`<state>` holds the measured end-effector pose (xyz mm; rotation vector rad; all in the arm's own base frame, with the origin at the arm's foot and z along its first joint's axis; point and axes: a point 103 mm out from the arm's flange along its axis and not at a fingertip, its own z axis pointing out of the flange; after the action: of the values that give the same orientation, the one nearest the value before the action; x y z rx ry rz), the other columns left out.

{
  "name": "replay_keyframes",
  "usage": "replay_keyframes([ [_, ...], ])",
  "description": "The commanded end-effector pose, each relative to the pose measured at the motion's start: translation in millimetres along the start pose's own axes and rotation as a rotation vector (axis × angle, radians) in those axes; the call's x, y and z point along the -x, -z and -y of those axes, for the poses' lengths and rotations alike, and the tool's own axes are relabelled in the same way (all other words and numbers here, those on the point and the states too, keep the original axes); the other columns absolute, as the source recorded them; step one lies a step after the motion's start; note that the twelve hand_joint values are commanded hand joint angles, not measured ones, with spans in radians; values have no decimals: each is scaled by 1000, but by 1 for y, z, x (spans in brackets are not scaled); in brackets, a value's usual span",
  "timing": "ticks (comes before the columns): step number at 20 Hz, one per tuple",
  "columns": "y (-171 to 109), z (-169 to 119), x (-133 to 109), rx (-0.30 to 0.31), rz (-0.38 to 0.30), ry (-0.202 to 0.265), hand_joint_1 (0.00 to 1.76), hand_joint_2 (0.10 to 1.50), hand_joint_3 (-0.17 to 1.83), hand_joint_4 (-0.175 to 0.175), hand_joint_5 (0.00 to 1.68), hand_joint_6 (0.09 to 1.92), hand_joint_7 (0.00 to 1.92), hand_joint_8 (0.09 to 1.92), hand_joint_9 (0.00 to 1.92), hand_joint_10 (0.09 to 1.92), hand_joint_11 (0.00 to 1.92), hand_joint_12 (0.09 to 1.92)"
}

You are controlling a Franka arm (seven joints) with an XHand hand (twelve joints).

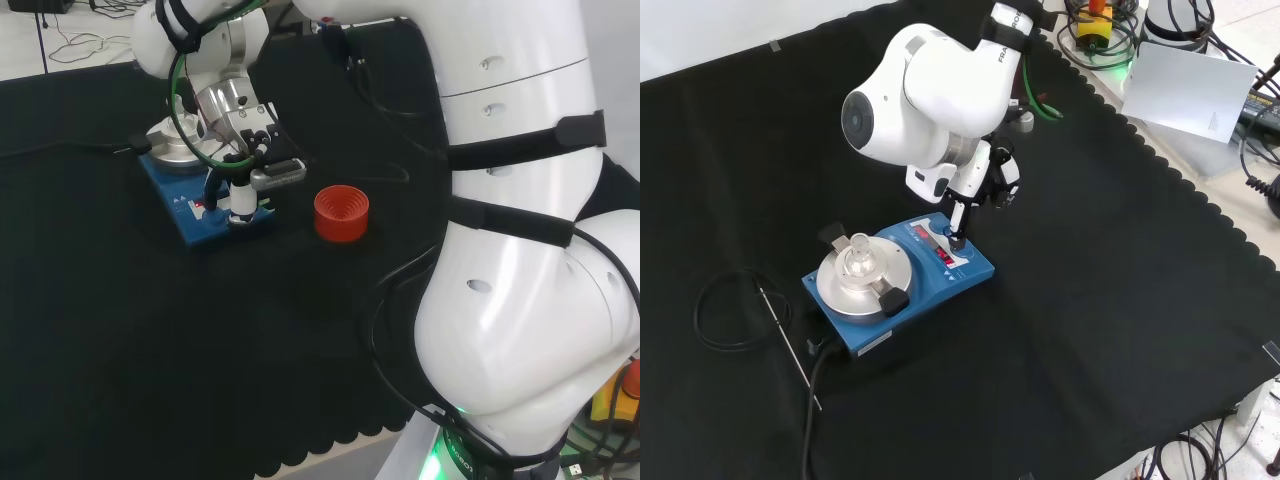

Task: Turn on the heater.

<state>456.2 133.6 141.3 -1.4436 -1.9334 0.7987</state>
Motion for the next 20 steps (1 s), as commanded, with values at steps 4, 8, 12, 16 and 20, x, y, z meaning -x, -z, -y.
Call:
replay_keyframes([
  [4,0,2,1,-7,3,-3,1399,686,1022,-63,283,278,1562,1429,1624,1340,1204,1215],
  [8,2,4,1,5,2,-2,1399,686,1022,-63,289,278,1562,1428,1623,1340,1203,1215],
  [12,11,13,2,39,-2,-3,1399,685,1023,-64,293,278,1562,1428,1622,1338,1203,1215],
  [16,20,23,3,74,-8,-4,1399,685,1023,-64,295,277,1562,1428,1622,1337,1202,1215],
  [20,24,29,6,91,-14,-12,1398,684,1024,-64,296,275,1562,1426,1622,1335,1202,1214],
])
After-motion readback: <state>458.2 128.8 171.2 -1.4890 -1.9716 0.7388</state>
